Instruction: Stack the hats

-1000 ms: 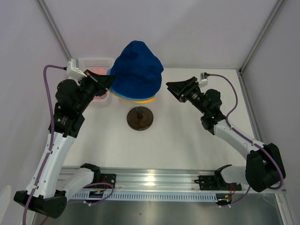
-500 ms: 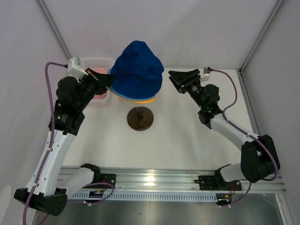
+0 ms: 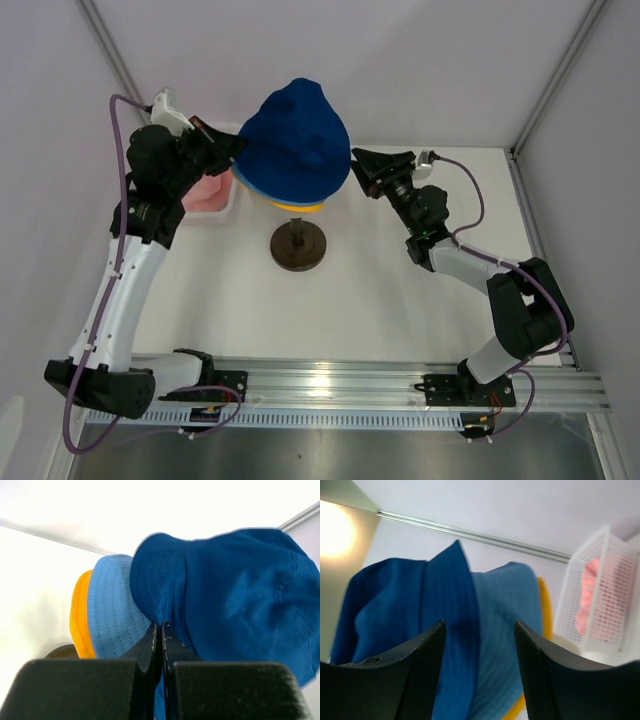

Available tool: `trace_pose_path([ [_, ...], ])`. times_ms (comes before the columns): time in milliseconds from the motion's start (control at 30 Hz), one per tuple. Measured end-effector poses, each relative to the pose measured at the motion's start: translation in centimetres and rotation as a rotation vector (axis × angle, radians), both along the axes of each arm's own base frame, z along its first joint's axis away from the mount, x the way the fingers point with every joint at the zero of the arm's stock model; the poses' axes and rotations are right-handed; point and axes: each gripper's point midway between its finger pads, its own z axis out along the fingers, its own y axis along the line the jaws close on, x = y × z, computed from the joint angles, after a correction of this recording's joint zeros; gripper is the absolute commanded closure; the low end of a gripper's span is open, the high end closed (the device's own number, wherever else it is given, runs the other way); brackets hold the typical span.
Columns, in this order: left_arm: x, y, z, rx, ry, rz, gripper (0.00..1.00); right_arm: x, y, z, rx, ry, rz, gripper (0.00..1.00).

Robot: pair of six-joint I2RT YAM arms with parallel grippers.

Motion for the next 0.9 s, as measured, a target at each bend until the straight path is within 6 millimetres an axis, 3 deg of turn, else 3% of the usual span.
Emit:
trace_pose_path([
  [100,1.4,0.1,0.3,0.027,0.013,-0.007,0.99,-0.4,-0.2,0.9,0.048,-0.03,-0.017,0.4],
  [200,2.5,-0.1,0.6,0.054,0.024,-0.028,0.99,-0.6,-0.6,0.6,0.076,-0.032,-0.045,0.4],
  [433,4.0,-1.0,1.2,0.093,0.038,-0.108,0.99,-0.8,-1.2,1.4,0.12,-0.06,-0.073,0.41],
  [767,3.7,-1.3,0.6,0.108,0.062,-0.143,0.99,0.2,-1.0,1.9,0.203,-0.083,-0.071,0.44],
  [867,3.6,-1.5,0.7,0.109,0.063,-0.152,0.99,0.6,-0.5,2.9,0.215,-0.101,-0.057,0.5],
  [900,3.6,-1.5,0.7,0.109,0.064,-0.156,0.99,0.6,-0.3,3.4,0.22,-0.11,-0.053,0.56],
])
